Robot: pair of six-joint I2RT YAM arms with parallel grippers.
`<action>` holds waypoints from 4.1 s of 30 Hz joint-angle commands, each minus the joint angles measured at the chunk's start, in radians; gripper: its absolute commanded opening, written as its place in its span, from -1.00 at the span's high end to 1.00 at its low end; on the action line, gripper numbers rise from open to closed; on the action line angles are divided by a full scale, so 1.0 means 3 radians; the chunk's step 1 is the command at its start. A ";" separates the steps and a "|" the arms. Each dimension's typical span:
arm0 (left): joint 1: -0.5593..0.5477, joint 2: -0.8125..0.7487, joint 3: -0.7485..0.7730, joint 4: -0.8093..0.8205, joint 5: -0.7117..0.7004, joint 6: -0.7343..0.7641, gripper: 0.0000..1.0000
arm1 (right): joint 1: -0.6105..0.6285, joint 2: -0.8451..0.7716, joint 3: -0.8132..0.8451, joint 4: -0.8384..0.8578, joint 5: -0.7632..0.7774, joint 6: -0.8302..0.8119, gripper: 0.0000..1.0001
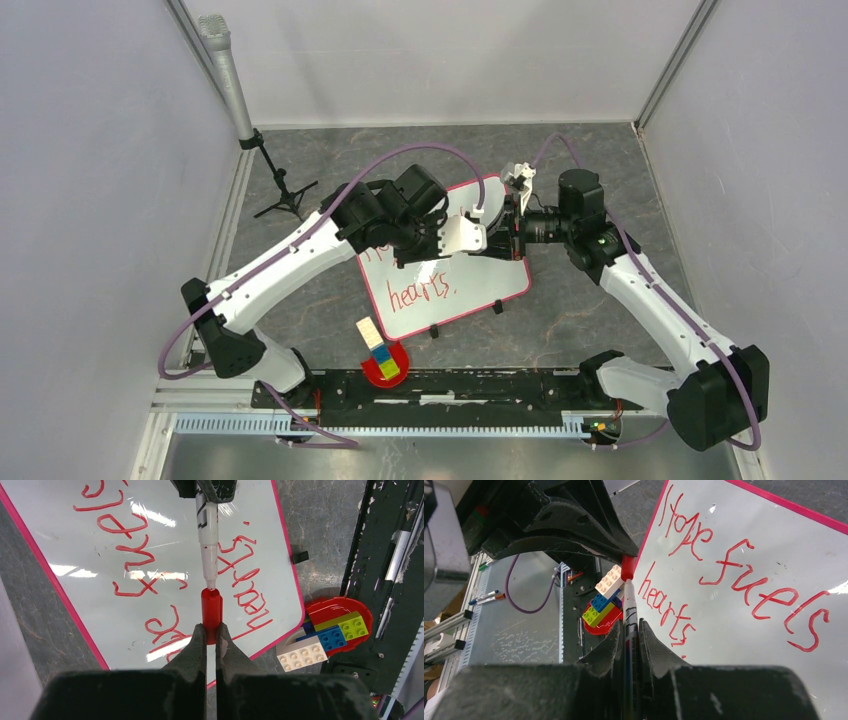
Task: Write a sentence on the whiteboard
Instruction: Close the whiteboard marker at the center of the board.
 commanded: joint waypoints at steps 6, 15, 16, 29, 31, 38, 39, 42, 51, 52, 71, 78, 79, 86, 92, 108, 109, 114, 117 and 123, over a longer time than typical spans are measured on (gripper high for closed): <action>-0.0149 0.0107 0.0181 0.0105 0.0015 0.0053 0.95 | 0.0078 0.0061 0.0067 0.0142 0.0162 0.0030 1.00; -0.0210 0.0262 0.0395 0.0110 -0.0052 -0.0073 0.95 | 0.0134 0.0092 -0.0020 0.0203 0.0248 0.0046 1.00; -0.0209 0.0267 0.0419 0.0120 -0.0025 -0.0112 0.95 | 0.0135 0.0095 -0.0035 0.0211 0.0243 0.0041 1.00; -0.0205 0.0143 0.0342 0.0378 0.0382 -0.0289 0.95 | 0.0161 0.0053 -0.0227 0.0759 -0.0083 0.0425 1.00; -0.0201 0.0153 0.0307 0.0383 0.0356 -0.0294 0.95 | 0.0161 0.0035 -0.0246 0.0822 -0.0145 0.0484 1.00; -0.0139 0.0106 0.0220 0.0450 0.0439 -0.0404 0.95 | 0.0161 -0.0036 -0.0277 0.0842 -0.0182 0.0485 1.00; -0.0139 0.0098 0.0204 0.0451 0.0445 -0.0393 0.95 | 0.0161 -0.0031 -0.0273 0.0852 -0.0191 0.0500 1.00; -0.0134 0.0096 0.0171 0.0451 0.0435 -0.0365 0.95 | 0.0161 -0.0033 -0.0267 0.0844 -0.0179 0.0499 1.00; -0.0139 0.0197 0.0406 0.0446 0.0422 -0.0420 0.92 | 0.0201 0.0049 -0.0250 0.0576 0.0028 0.0280 1.00; -0.0138 0.0199 0.0403 0.0450 0.0446 -0.0430 0.89 | 0.0201 0.0046 -0.0278 0.0673 0.0003 0.0357 1.00; -0.0004 0.0343 0.0687 0.0784 0.1044 -0.0716 0.95 | 0.0482 0.0273 -0.0096 0.0786 0.0000 0.0515 1.00; -0.0103 0.0467 0.0879 0.0923 0.1092 -0.0786 0.95 | 0.0581 0.0333 -0.0088 0.0824 -0.0004 0.0543 1.00; -0.0102 0.0472 0.0900 0.0942 0.1100 -0.0796 0.95 | 0.0597 0.0327 -0.0093 0.0828 -0.0006 0.0548 1.00; -0.0103 0.0410 0.0868 0.0984 0.1017 -0.0749 0.95 | 0.0611 0.0348 -0.0059 0.0776 -0.0107 0.0516 1.00; 0.0132 0.0240 0.0807 0.0586 0.1147 -0.0695 0.55 | 0.0157 0.0303 0.0196 0.0647 -0.0155 0.0476 1.00; 0.1211 -0.0514 -0.0060 0.0800 0.1926 -0.0828 -0.51 | -0.0267 0.0193 0.0168 0.1672 -0.0398 0.1478 1.00; 0.1207 -0.0519 -0.0097 0.0839 0.1917 -0.0851 -0.58 | -0.0228 0.0185 0.0167 0.1639 -0.0392 0.1463 1.00; 0.1169 -0.0484 -0.0140 0.0859 0.1906 -0.0875 -0.59 | 0.0029 0.0216 0.0285 0.1193 -0.0266 0.1101 1.00; 0.1049 -0.0454 -0.0139 0.0756 0.1931 -0.0812 -0.52 | 0.0167 0.0260 0.0373 0.0907 -0.0170 0.0838 1.00; 0.0981 -0.0437 -0.0288 0.0610 0.2047 -0.0703 -0.10 | 0.0261 0.0318 0.0484 0.0758 -0.0121 0.0715 1.00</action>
